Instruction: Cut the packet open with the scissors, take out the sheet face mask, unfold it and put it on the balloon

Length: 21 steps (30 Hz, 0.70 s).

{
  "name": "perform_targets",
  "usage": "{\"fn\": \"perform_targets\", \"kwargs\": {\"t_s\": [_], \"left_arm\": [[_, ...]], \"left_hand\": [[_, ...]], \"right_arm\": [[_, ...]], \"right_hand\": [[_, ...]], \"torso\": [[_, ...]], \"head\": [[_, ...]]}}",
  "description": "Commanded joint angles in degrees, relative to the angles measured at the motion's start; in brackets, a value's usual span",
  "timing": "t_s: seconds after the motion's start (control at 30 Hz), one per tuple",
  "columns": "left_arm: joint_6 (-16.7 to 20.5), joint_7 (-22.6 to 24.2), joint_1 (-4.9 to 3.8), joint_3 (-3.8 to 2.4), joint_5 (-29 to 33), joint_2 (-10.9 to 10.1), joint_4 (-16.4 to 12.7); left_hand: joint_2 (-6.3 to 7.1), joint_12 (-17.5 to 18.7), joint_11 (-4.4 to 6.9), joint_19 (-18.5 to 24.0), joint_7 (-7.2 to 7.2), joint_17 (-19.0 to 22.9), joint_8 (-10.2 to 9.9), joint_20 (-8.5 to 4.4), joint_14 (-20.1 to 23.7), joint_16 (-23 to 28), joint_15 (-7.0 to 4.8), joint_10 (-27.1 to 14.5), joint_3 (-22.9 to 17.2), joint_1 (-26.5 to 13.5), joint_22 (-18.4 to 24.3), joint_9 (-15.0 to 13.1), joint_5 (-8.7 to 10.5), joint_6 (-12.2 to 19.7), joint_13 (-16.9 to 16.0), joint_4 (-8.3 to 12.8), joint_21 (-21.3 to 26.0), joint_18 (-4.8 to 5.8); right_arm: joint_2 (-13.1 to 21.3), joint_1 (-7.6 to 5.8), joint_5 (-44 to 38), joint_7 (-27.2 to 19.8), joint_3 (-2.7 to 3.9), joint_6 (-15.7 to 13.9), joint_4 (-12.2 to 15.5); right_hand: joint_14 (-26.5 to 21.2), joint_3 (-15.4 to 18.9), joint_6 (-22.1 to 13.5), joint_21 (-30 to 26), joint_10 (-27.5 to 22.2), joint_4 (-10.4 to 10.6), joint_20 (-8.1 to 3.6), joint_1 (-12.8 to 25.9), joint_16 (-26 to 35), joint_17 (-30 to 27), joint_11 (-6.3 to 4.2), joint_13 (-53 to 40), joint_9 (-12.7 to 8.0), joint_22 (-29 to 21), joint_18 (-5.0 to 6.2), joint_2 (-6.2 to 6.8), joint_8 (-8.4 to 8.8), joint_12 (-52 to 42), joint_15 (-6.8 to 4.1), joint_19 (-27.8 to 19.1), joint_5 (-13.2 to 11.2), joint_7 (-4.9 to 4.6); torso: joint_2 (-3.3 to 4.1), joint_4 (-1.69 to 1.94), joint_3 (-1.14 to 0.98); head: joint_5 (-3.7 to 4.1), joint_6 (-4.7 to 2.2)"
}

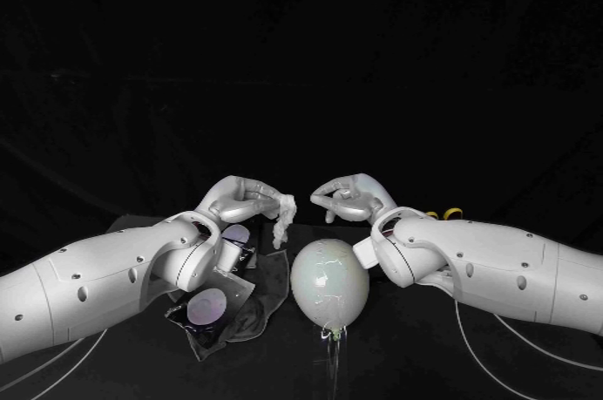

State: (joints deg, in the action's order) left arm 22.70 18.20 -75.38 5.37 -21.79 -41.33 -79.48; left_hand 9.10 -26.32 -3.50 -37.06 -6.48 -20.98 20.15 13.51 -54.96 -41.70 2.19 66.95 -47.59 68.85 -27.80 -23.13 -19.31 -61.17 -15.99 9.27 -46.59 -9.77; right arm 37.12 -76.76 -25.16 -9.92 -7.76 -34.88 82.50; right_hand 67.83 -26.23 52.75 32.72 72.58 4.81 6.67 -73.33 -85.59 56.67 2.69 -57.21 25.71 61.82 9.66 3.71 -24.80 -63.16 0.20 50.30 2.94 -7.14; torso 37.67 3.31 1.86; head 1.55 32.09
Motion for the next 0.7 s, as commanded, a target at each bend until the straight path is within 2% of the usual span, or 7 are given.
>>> {"fn": "perform_targets", "kwargs": {"t_s": [0.03, 0.07, 0.17, 0.33, 0.7], "left_arm": [[0.29, 0.30, -0.05, -0.08, 0.09, 0.11, -0.16], [0.29, 0.29, -0.05, -0.08, 0.10, 0.11, -0.19], [0.28, 0.29, -0.05, -0.09, 0.12, 0.11, -0.26], [0.25, 0.31, -0.05, -0.09, 0.21, 0.15, -0.39], [0.17, 0.39, -0.05, -0.09, 0.38, 0.35, -0.55]], "left_hand": [[-0.58, -0.33, 0.02, 0.38, -0.13, -0.09, 0.15, -0.02, -0.05, -0.29, -0.34, -0.18, -0.04, 0.24, -0.05, -4.62, 0.08, -0.29, -0.10, 0.28, -0.27, -0.58], [-0.58, -0.33, 0.02, 0.38, -0.13, -0.09, 0.15, -0.02, -0.05, -0.29, -0.34, -0.18, -0.04, 0.24, -0.05, -4.62, 0.08, -0.29, -0.10, 0.28, -0.27, -0.58], [-0.58, -0.33, 0.02, 0.38, -0.13, -0.09, 0.15, -0.02, -0.05, -0.29, -0.34, -0.18, -0.04, 0.24, -0.05, -4.62, 0.08, -0.29, -0.10, 0.28, -0.27, -0.58], [-0.58, -0.33, 0.02, 0.38, -0.13, -0.09, 0.15, -0.02, -0.05, -0.29, -0.34, -0.18, -0.04, 0.24, -0.05, -4.62, 0.08, -0.29, -0.10, 0.28, -0.27, -0.58], [-0.63, -0.36, 0.01, 0.42, -0.14, -0.11, 0.16, -0.02, -0.01, -0.30, -0.32, -0.21, -0.05, 0.20, -0.09, -4.63, 0.10, -0.26, -0.13, 0.31, -0.33, -0.56]], "right_arm": [[-0.46, 0.01, -5.27, 2.85, 0.02, 5.11, 0.08], [-0.60, 0.01, -5.84, 3.15, 0.01, 5.34, 0.04], [-1.08, 0.02, -7.59, 3.87, 0.00, 5.61, -0.18], [-1.91, 0.04, -9.17, 4.49, -0.01, 5.78, -0.81], [-3.08, 0.05, -9.97, 4.67, -0.05, 5.24, -1.44]], "right_hand": [[1.58, 2.68, -3.03, -0.12, 0.87, 0.78, 0.36, 1.87, -0.55, 2.57, 1.36, -2.71, -1.34, 0.04, -0.10, 3.79, 2.45, -2.24, 0.94, -0.48, -0.18, -1.38], [1.80, 3.72, -3.31, -0.20, 0.64, 1.36, 1.11, 1.51, -1.31, 3.46, 2.16, -4.22, -2.11, 0.16, -0.46, 4.17, 3.76, -3.68, 1.94, -0.58, -0.22, -2.07], [2.25, 5.18, -3.97, -0.19, 0.84, 2.01, 1.35, 1.72, -1.79, 4.55, 2.56, -5.78, -2.70, 0.28, -0.34, 5.11, 4.91, -5.06, 2.32, -0.55, -0.24, -2.57], [2.96, 6.47, -3.72, -0.08, 1.41, 2.67, 1.64, 1.47, -2.33, 5.86, 2.74, -7.59, -3.04, 0.46, -0.20, 5.40, 5.51, -6.73, 2.50, -0.42, -0.20, -2.67], [5.51, 9.05, -2.09, 0.43, 3.48, 4.12, 2.17, -0.50, -3.52, 9.79, 2.68, -12.15, -3.60, 1.18, 0.32, 4.75, 6.34, -10.78, 2.52, -0.03, -0.20, -2.51]], "torso": [[0.00, 0.07, -0.01], [0.00, 0.08, -0.03], [0.00, 0.07, 0.01], [0.02, 0.06, 0.05], [-0.02, 0.06, 0.02]], "head": [[0.02, -0.05], [0.03, -0.05], [0.13, -0.03], [0.17, -0.03], [0.16, 0.09]]}}
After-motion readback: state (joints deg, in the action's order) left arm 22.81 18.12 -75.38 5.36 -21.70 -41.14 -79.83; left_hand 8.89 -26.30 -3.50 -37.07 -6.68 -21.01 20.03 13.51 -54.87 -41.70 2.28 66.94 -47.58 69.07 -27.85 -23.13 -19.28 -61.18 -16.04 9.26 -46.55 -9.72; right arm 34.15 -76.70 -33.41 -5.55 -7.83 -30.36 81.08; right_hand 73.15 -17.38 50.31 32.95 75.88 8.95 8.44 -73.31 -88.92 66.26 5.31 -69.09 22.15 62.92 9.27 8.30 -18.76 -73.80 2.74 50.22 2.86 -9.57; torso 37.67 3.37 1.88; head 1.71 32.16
